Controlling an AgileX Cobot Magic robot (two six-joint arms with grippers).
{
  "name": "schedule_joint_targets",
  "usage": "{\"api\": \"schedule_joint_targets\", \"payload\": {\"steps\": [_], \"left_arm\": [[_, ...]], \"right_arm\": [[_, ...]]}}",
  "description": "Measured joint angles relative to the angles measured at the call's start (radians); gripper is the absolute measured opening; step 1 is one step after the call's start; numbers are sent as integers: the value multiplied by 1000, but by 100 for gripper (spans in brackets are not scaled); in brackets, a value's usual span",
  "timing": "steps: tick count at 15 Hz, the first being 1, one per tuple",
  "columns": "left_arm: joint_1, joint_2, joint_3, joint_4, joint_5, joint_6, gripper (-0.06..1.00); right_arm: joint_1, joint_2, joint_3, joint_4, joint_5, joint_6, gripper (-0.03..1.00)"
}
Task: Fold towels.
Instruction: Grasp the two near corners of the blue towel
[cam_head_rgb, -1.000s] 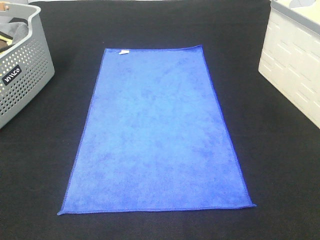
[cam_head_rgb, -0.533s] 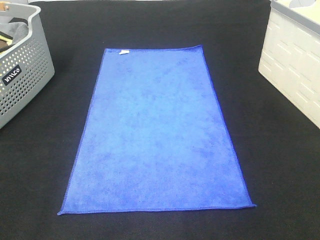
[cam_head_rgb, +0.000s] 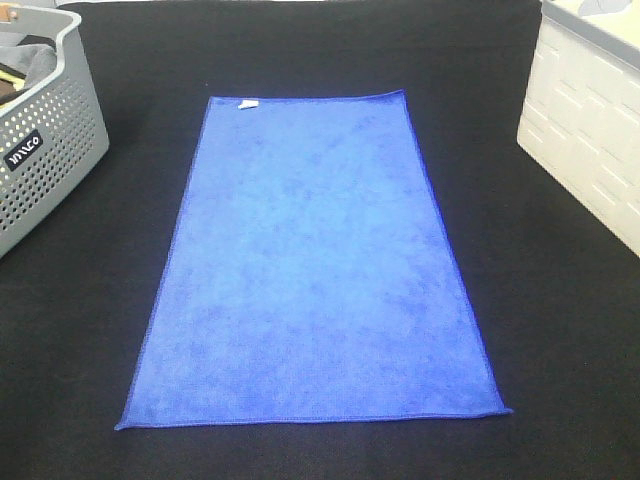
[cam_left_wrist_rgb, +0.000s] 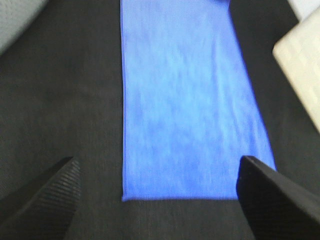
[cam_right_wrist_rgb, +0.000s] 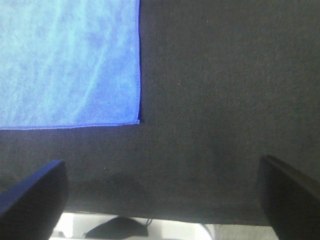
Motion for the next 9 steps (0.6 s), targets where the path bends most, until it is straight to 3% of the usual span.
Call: {"api": "schedule_joint_targets", "payload": {"steps": [3,6,9], "left_arm": [[0,254,0,-96,-7,139,79],[0,476,0,-210,-26,273,76],[0,683,0,-387,-91,456,76]], "right_arm": [[0,140,0,48,-40,-66,96],[0,277,0,170,-96,-195,96],[0,439,0,246,-213,-319,96]]}}
